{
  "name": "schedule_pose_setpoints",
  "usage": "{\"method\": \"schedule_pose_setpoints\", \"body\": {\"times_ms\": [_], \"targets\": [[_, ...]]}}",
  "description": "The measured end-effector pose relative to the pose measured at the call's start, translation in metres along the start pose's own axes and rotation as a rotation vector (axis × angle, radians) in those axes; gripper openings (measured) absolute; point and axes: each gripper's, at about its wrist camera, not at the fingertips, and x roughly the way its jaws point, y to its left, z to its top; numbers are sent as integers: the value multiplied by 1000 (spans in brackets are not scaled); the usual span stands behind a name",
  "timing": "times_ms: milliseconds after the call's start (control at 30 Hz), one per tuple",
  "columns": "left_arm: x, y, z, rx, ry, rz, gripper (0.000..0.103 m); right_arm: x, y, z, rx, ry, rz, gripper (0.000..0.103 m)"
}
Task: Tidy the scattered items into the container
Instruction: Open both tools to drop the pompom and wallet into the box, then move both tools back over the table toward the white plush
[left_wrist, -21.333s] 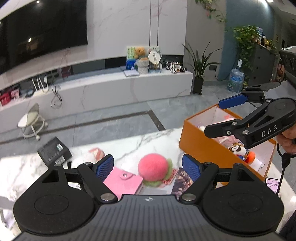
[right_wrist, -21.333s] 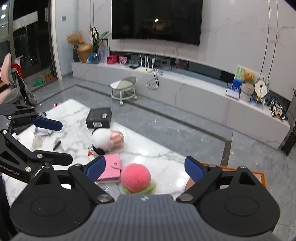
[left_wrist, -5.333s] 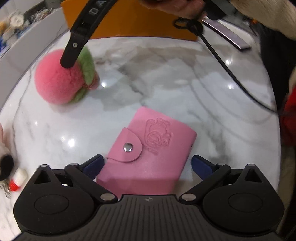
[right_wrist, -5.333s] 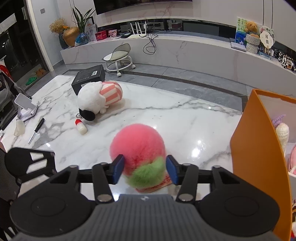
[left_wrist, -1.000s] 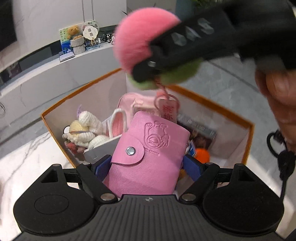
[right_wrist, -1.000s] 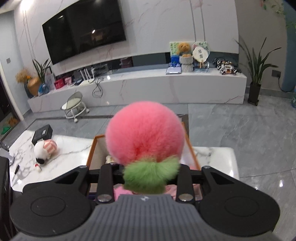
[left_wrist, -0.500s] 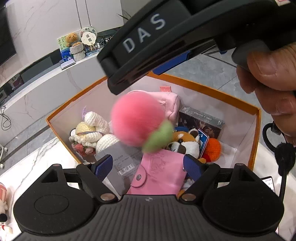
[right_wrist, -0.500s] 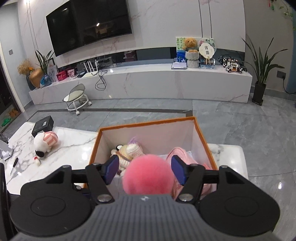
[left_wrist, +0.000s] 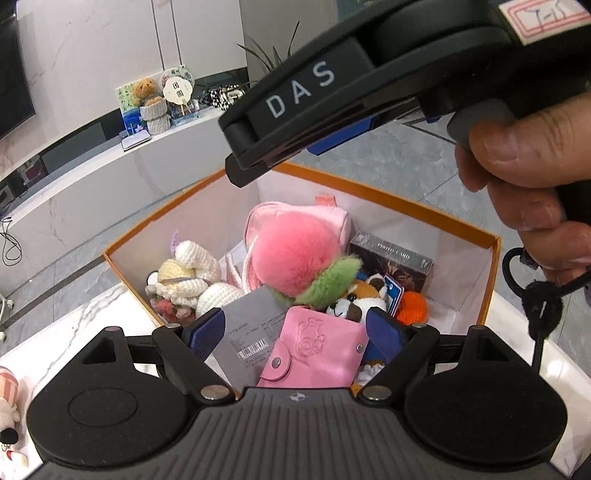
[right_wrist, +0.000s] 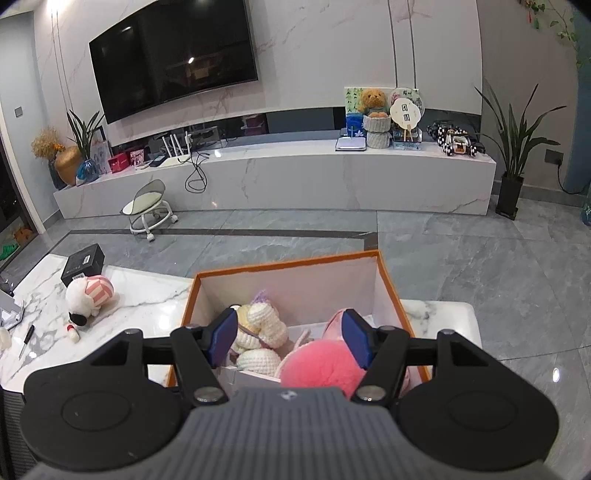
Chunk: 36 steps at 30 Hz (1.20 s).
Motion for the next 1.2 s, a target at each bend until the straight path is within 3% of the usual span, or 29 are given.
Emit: {"method": "schedule_pose_setpoints", "body": {"times_ms": [433,767,1200], "targets": [[-47,27,2,-24,-76,33,99,-24,24,22,-36,-68,-3,66],[-95,83,-3,-78,-144,109,99,-29,76,43,-111,-100,21,66],[-152,160,-35,-144,-182,222,99,-13,151,49,-245,-95,74,66]]}}
